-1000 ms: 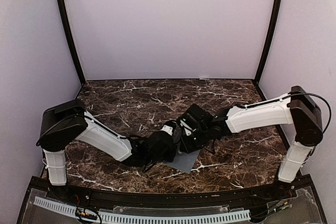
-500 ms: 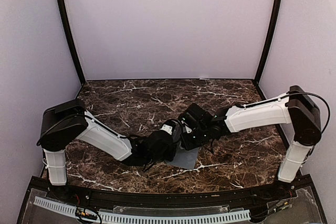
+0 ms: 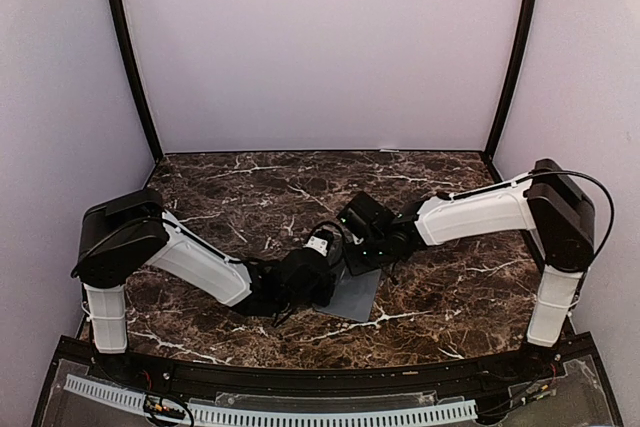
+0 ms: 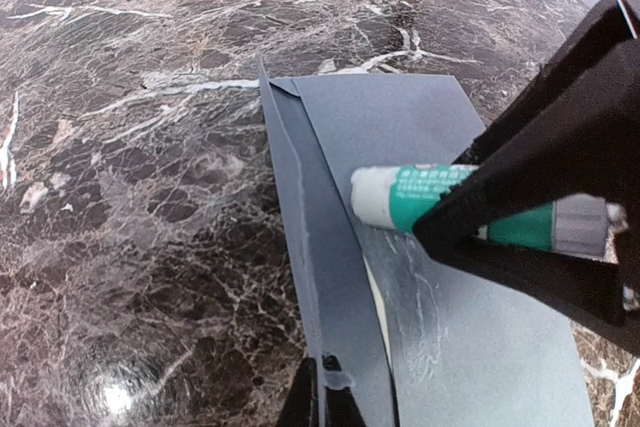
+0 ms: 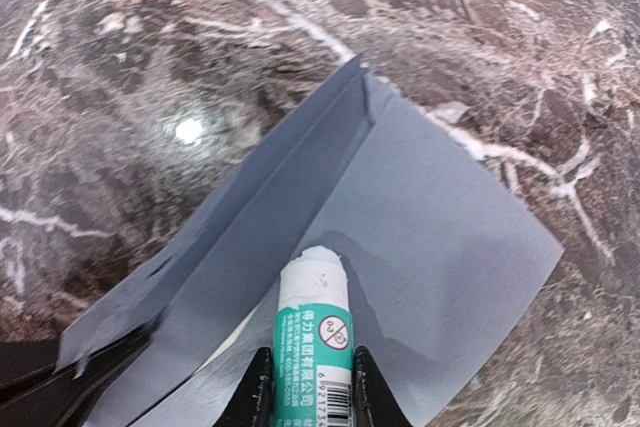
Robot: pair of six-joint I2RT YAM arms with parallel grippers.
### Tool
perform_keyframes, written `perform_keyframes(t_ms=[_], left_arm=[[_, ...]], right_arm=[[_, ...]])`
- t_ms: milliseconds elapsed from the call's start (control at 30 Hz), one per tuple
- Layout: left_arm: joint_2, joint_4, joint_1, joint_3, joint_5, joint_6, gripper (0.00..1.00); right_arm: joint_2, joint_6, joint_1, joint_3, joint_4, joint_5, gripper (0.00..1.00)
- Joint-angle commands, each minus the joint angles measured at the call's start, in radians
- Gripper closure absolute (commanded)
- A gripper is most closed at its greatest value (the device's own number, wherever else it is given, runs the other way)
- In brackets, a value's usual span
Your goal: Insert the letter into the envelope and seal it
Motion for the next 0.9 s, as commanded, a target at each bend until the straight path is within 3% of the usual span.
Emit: perform_keyframes(t_ms=[0,133,333,667,867], left_arm=[[0.006,-0.017,-0.015,-0.003,0.033,0.029,1.0],[0.007,-0.022,-0.015,0.003,0.03,0.022,1.0],[0.006,-0.026,-0.015,0.005,0.022,0.019,1.0],[0.01,-0.026,-0.017,0.007,0.014,0.019,1.0],[0.017,-0.033,-0.025,0.019,-0.002,0.023,1.0]], right_arm=[[0.067,-0.005,-0.033,0.013,-0.087,0.106,1.0],[0.064,-0.009,-0.034,0.027,-0.095,0.107,1.0],[-0.039,-0.04,-0.033,0.014,-0.048,-0.025,1.0],[-0.083,-0.029,-0.033,0.101,-0.212,-0.318,1.0],[-0.041,-0.019,-0.033,0.117,-0.266,-0.344,1.0]])
